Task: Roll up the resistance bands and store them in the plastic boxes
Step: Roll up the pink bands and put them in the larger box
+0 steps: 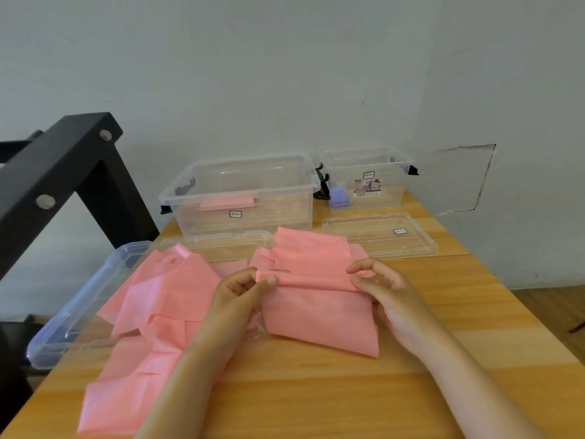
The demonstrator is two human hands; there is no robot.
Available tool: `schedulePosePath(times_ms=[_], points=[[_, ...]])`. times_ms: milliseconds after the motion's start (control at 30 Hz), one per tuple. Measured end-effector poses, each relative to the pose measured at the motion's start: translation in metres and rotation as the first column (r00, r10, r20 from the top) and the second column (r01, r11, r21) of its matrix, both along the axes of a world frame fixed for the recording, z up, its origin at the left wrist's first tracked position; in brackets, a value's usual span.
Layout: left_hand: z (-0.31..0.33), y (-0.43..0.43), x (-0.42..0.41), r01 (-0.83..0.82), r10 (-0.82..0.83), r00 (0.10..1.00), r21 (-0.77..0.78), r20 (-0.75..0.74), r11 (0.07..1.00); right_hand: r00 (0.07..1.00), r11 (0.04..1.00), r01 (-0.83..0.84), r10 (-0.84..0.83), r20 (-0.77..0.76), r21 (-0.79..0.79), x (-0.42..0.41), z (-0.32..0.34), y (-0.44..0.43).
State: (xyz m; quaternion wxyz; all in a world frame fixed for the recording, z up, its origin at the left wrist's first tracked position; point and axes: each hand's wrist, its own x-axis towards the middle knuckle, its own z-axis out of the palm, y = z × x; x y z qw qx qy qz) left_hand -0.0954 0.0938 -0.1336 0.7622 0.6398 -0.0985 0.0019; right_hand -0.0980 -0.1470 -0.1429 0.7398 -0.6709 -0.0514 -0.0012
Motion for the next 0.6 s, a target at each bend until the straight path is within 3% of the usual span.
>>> schedulePosePath(times_ms=[600], points=[[0.0008, -0.0004, -0.0006, -0.042, 0.041, 0.999, -0.064, -0.017, 0.997, 0.998, 0.998, -0.058, 0.058, -0.011, 0.015, -0.0023, 0.0017, -0.0013]])
